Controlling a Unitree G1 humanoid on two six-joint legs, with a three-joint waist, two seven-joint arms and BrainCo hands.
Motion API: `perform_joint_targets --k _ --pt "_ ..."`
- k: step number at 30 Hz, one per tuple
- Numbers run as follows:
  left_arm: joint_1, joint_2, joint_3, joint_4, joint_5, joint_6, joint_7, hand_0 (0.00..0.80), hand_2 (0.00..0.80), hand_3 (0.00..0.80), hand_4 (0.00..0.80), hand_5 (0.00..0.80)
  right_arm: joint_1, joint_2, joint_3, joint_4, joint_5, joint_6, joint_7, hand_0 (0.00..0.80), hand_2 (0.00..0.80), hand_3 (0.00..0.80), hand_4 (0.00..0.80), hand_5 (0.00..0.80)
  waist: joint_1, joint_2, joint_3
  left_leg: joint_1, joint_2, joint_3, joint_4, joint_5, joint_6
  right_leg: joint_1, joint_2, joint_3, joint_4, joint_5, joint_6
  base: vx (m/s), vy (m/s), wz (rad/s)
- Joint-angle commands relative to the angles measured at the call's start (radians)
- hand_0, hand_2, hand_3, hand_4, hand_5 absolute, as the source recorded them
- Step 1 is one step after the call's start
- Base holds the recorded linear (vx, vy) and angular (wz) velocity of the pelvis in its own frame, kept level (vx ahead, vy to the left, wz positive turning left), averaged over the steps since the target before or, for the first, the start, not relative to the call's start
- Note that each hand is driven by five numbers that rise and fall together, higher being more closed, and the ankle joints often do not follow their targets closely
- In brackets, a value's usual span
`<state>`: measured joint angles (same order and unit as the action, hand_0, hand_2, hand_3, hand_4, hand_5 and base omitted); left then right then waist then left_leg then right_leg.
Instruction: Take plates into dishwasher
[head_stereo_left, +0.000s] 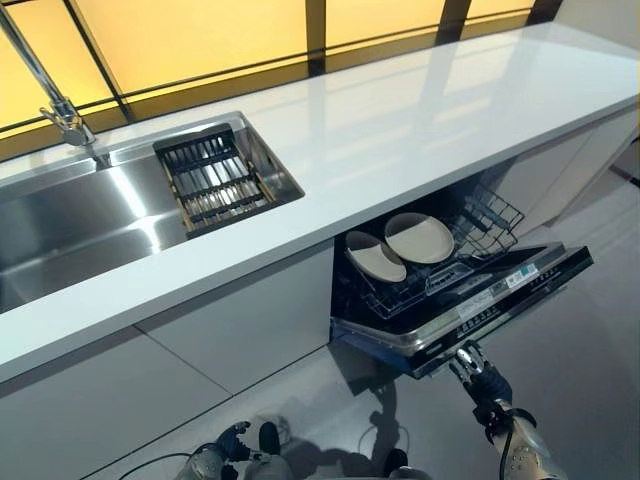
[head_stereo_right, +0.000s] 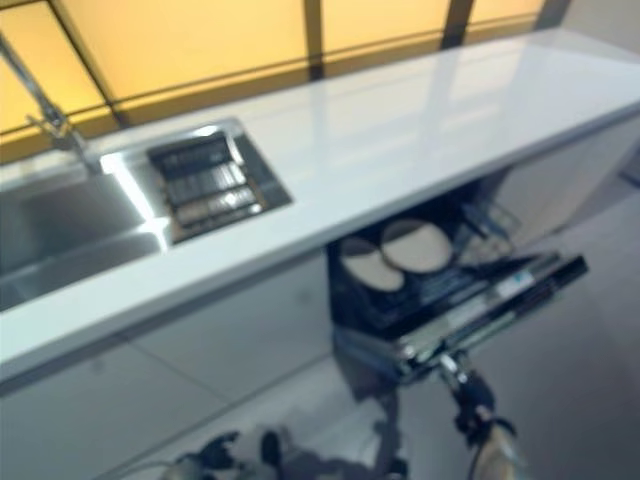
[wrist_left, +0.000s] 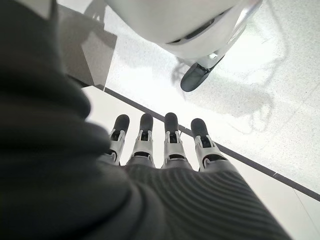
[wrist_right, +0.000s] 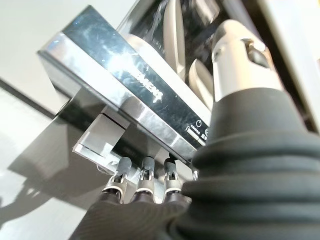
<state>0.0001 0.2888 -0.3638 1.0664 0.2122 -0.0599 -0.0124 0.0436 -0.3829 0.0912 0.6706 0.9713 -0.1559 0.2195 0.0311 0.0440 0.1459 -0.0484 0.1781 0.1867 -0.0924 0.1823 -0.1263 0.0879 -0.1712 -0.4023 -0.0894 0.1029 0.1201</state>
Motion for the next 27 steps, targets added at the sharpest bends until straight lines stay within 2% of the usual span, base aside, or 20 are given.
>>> perform_joint_targets --k 1,11,18,23,26,27 --pt "-0.037 0.047 -0.057 -0.003 0.001 0.009 -0.002 0.0 0.0 0.0 0.0 0.0 -0.321 0.201 0.148 -0.14 -0.113 0.01 0.155 0.0 0.0 0.0 0.0 0.0 0.103 -0.031 0.049 0.048 -0.127 0.017 0.005 -0.111 0.091 0.045 -0.101 -0.003 0.153 -0.057 0.043 0.1 0.144 0.04" --pt "-0.031 0.05 -0.048 0.001 0.009 0.03 -0.025 0.0 0.0 0.0 0.0 0.0 -0.312 0.22 0.151 -0.134 -0.116 -0.008 0.154 0.0 0.0 0.0 0.0 0.0 0.117 -0.064 0.031 0.069 -0.161 0.009 0.005 -0.149 0.134 0.028 -0.163 0.012 0.236 0.054 0.081 0.071 0.097 0.15" --pt "-0.031 0.057 -0.04 0.011 0.016 0.048 -0.044 0.0 0.0 0.0 0.0 0.0 -0.302 0.216 0.148 -0.121 -0.15 -0.014 0.15 0.0 0.0 0.0 0.0 0.0 0.122 -0.079 0.021 0.084 -0.171 0.008 0.005 -0.169 0.152 0.025 -0.182 0.018 0.257 0.101 0.096 0.074 0.064 0.42" --pt "-0.03 0.063 -0.026 0.011 0.017 0.056 -0.062 0.0 0.0 0.0 0.0 0.0 -0.294 0.176 0.166 -0.087 -0.36 -0.033 0.089 0.0 0.0 0.0 0.0 0.0 0.124 -0.09 0.016 0.082 -0.177 -0.001 0.005 -0.173 0.162 0.018 -0.188 0.034 0.281 0.127 0.103 0.039 0.049 0.23" --pt "-0.035 0.065 -0.018 0.012 0.014 0.06 -0.07 0.0 0.0 0.0 0.0 0.0 -0.273 0.145 0.175 -0.05 -0.487 0.019 0.056 0.0 0.0 0.0 0.0 0.0 0.12 -0.103 0.015 0.077 -0.183 -0.013 0.005 -0.174 0.17 0.017 -0.188 0.056 0.309 0.146 0.107 0.003 0.01 0.01" --pt "-0.041 0.067 -0.013 0.013 0.012 0.062 -0.077 0.0 0.0 0.0 0.0 0.0 -0.262 0.124 0.187 -0.008 -0.564 0.031 0.027 0.0 0.0 0.0 0.0 0.0 0.114 -0.108 0.014 0.074 -0.183 -0.022 0.005 -0.175 0.174 0.01 -0.187 0.082 0.331 0.158 0.108 -0.021 -0.02 0.06"
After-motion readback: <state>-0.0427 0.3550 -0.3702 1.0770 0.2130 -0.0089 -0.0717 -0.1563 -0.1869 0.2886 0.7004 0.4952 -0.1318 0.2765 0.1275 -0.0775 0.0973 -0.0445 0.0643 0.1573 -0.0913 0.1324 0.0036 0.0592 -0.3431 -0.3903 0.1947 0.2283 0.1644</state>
